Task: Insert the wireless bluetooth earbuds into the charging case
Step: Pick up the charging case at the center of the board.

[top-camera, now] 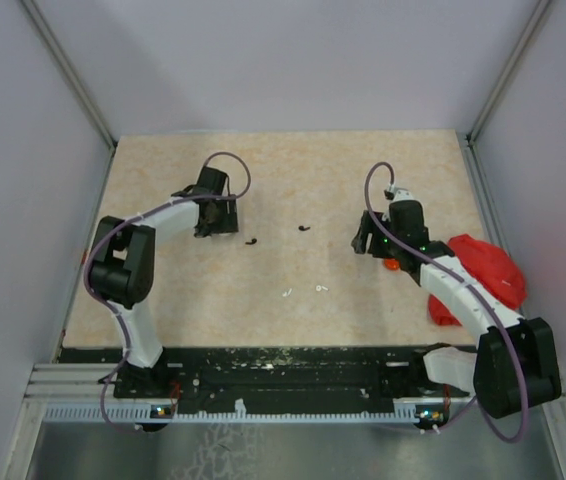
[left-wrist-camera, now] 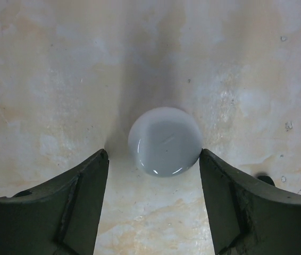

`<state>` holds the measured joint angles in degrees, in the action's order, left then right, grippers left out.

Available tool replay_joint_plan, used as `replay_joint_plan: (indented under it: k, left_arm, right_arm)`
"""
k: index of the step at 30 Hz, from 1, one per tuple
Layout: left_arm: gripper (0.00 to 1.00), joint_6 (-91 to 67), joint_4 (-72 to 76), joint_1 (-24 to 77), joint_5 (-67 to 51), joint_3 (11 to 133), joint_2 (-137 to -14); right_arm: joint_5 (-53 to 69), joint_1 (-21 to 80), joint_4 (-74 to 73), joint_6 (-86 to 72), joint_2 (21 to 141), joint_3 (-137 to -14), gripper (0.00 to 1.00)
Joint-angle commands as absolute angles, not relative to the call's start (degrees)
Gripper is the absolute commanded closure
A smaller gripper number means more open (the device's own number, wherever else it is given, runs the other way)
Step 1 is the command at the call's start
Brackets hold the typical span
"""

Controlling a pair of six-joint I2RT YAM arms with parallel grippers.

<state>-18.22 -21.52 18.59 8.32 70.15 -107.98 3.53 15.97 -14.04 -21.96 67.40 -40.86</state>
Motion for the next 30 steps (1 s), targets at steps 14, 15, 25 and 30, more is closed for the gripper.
replay_joint_plan:
  k: [14, 15, 25, 30]
  left_arm:
    - [0.28, -19.25, -23.35, 16.36, 12.74, 65.69, -104.59]
    - [0.28, -19.34, -23.5, 16.27, 12.79, 65.07, -104.0]
    - [0.28, -19.78, -21.39, 14.3, 9.45, 61.3, -99.0]
    - [0.24, -19.49, -20.12, 15.2, 4.57, 62.85, -99.82]
  right_arm:
    - [-0.35, 19.29, -10.72, -19.58, 65.34, -40.78, 0.32]
    - [-0.27, 19.29, -10.72, -19.59, 65.35, -40.78, 0.32]
    - [0.22, 19.88, -10.35, -19.51, 65.6, -40.87, 0.32]
    - [0.33, 19.87, -10.11, -19.34, 65.63, -40.78, 0.32]
